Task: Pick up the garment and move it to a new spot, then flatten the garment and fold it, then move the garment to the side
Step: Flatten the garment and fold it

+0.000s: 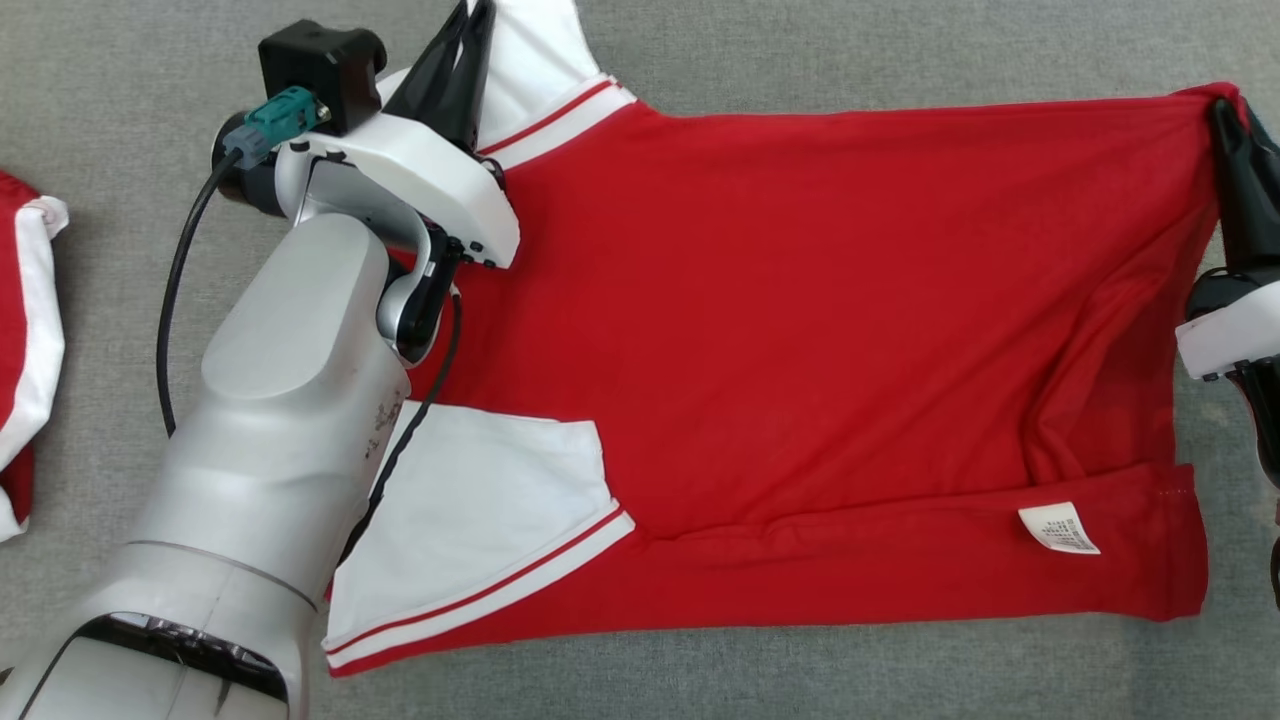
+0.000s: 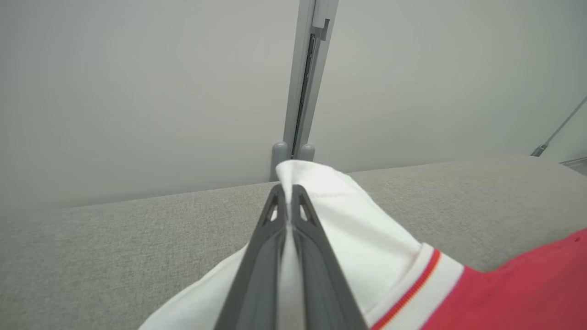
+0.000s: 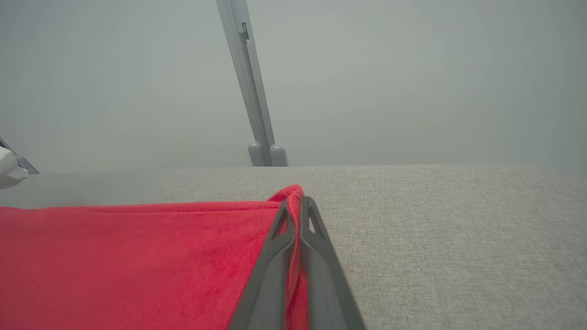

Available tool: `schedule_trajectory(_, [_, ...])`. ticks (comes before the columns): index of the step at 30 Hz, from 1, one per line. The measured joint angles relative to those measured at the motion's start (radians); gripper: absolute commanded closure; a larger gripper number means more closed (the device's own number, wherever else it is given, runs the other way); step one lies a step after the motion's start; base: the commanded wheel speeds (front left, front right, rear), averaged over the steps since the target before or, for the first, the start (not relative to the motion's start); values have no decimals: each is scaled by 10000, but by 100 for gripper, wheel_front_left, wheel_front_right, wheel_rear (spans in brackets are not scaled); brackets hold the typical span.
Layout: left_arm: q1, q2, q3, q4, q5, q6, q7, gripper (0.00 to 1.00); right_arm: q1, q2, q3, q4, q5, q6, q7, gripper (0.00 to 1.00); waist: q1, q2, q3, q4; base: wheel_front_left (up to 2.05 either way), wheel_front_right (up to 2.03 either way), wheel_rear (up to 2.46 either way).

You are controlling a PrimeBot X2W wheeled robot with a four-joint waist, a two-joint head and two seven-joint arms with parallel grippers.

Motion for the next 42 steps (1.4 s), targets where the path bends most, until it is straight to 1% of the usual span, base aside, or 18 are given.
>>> schedule_trajectory(4, [306,180,311,-1139,194,182,-15,100,85,4,-96,-52,2,0,-48,100,0,0,-138,138,0,0,0])
schedule_trajectory(7, [1010,360,591,-2090,345,387,-13,100,217,71,-123,-111,44,0,-146,100,0,0,-196,175,0,0,0])
schedule_trajectory(10, [1818,495,895,-3405,577,621,-15,100,391,100,-102,-286,81,-2,-380,100,0,0,-252,189,0,0,0])
schedule_trajectory(14, [3496,665,1137,-5227,926,1034,-15,100,1089,165,15,-516,437,-2,-767,100,0,0,-414,213,0,0,0])
schedule_trajectory(18, [5458,627,1093,-6794,1099,1421,-15,100,2037,316,104,-606,1166,-4,-1037,100,0,1,-600,316,0,0,0])
schedule_trajectory(21, [6776,631,945,-7430,1003,1641,-10,100,2615,355,44,-533,1467,-4,-1208,100,0,0,-744,381,0,0,0])
schedule_trajectory(24, [7709,583,823,-7793,681,1741,259,100,3085,341,-90,-405,1649,-4,-1331,100,0,0,-879,460,0,0,0])
schedule_trajectory(29, [8767,583,667,-8017,247,1818,761,100,3699,445,-102,-384,1808,-4,-1549,100,0,0,-1093,521,0,0,0])
schedule_trajectory(34, [9297,704,602,-8017,73,1987,1185,100,4372,573,-50,-476,1770,-4,-1699,99,0,0,-1274,550,0,0,0])
schedule_trajectory(35, [9332,700,562,-7942,-31,1971,1298,88,4490,604,-17,-491,1768,-4,-1670,74,0,0,-1312,550,0,0,0])
schedule_trajectory(36, [9358,690,533,-7835,-94,1967,1409,52,4629,606,82,-552,1687,-4,-1618,52,0,0,-1354,551,0,0,0])
schedule_trajectory(37, [9409,683,533,-7722,-199,1937,1565,0,4771,652,109,-614,1638,-4,-1622,2,0,0,-1395,552,0,0,0])
schedule_trajectory(38, [9472,679,558,-7657,-236,1937,1528,0,4912,663,111,-671,1524,-4,-1649,0,0,0,-1441,552,0,0,0])
schedule_trajectory(40, [9516,738,690,-7576,-211,2008,1338,0,5203,708,98,-955,1298,-4,-1799,0,0,0,-1541,535,0,0,0])
schedule_trajectory(42, [9518,784,884,-7636,-142,2144,857,0,5441,757,40,-1300,911,-4,-1950,0,0,0,-1642,498,0,0,0])
